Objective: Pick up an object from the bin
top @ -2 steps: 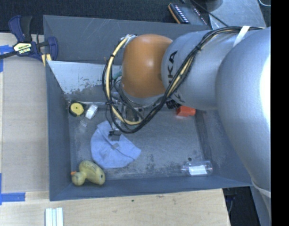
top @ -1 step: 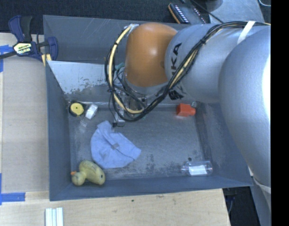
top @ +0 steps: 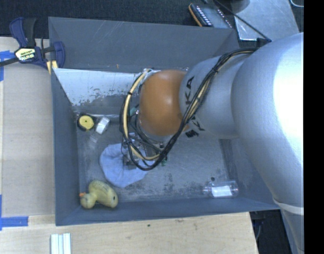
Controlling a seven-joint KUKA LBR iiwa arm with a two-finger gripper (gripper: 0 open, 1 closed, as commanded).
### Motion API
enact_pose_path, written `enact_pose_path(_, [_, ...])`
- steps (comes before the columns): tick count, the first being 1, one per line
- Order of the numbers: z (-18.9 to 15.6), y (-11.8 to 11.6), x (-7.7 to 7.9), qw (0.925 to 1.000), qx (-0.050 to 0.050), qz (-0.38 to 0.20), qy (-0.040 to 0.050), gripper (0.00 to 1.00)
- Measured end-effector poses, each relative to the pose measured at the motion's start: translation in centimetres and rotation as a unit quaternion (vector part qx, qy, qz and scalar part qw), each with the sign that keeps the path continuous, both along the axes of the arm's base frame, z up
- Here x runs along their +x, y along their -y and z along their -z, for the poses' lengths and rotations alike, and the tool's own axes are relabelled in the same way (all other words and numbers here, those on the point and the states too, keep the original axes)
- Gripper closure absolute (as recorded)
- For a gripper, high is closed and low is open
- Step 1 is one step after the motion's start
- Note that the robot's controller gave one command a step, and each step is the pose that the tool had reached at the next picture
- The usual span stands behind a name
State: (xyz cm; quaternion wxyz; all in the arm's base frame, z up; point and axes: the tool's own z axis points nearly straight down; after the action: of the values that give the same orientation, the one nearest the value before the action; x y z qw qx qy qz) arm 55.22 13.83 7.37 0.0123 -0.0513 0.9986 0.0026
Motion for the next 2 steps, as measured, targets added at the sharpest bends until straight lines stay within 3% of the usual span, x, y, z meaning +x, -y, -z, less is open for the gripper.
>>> enact_pose_path(1, [0.0,0.0,0.0,1.0000,0.000,0.000,0.0000,1.00])
enact_pose_path(2, [-9.4,1.8,-0.3,1.0000,0.000,0.007,-0.0010,1.00])
